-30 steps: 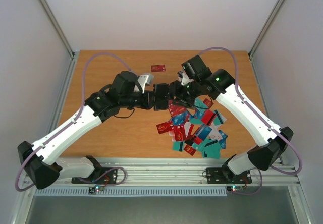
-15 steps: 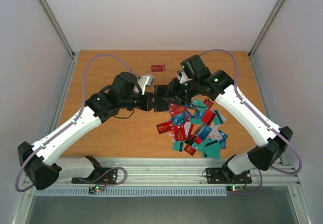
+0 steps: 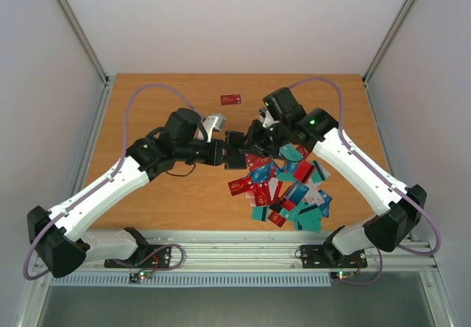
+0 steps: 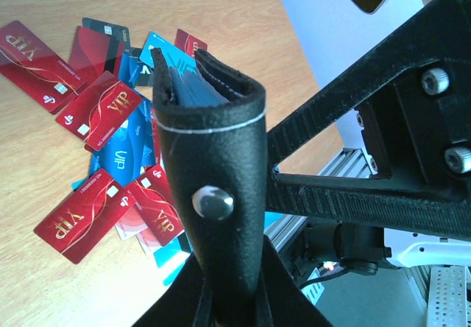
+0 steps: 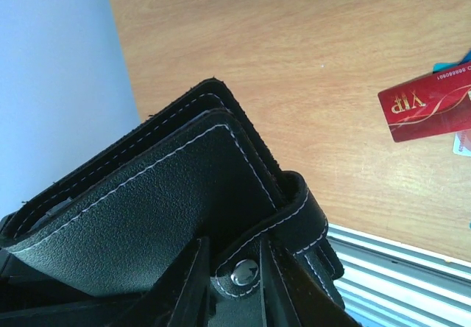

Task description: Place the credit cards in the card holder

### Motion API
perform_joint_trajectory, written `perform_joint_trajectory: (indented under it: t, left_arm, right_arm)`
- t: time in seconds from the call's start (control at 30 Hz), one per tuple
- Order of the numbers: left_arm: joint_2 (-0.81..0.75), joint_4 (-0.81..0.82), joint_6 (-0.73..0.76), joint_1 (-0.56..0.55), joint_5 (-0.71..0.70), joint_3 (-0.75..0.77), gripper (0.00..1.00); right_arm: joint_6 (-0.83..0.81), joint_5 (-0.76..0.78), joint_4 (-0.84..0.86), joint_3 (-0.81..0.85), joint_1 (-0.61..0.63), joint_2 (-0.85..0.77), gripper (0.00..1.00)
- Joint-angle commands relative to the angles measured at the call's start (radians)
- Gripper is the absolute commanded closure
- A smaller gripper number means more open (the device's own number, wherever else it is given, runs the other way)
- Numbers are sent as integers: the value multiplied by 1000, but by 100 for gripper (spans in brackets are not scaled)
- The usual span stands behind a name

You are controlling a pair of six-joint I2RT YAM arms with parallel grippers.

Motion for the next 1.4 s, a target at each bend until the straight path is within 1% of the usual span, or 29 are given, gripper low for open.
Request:
perform_joint_trajectory:
  t: [0.0,0.17,0.23,0.3,0.33,0.57,0.7,0.9,1.03,1.2,1.37]
  left_arm:
    - [-56,302,-26,-14,131,49,100]
    - [-39,302,-33,-14,121,63,100]
    - [-35,301,-28,-14,112,70,100]
    - [-32,295,-24,-14,97,79,100]
    - [-31,294,-20,-14,91,83,100]
    - [-9,274,-13,-15,70,113,100]
    - [-12,218,11,-13,31,129,100]
    - [-19,205,13,3,11,116,100]
    - [-15,177,5,25,-13,123,100]
    - [-13,139,6,62,-7,125,100]
    - [-31,124,2,115,17,92,100]
  right_arm:
    - [-25,74,-30,-52,3,29,80]
    - [-45,70,-48,-38,13,40,89]
    - [-61,77,-73,-24,20,48,92]
    - [-78,92,-104,-16,24,54,98]
    - [-86,100,-113,-13,24,55,99]
    - [-136,152,-157,-8,27,50,99]
    - [-180,193,-177,-6,27,42,99]
    - [-233,218,-191,-43,31,35,99]
    - [-268,256,-208,-51,32,28,99]
    - [-295,304,-226,-63,30,18,99]
    - [-319,351,-241,-58,31,21,99]
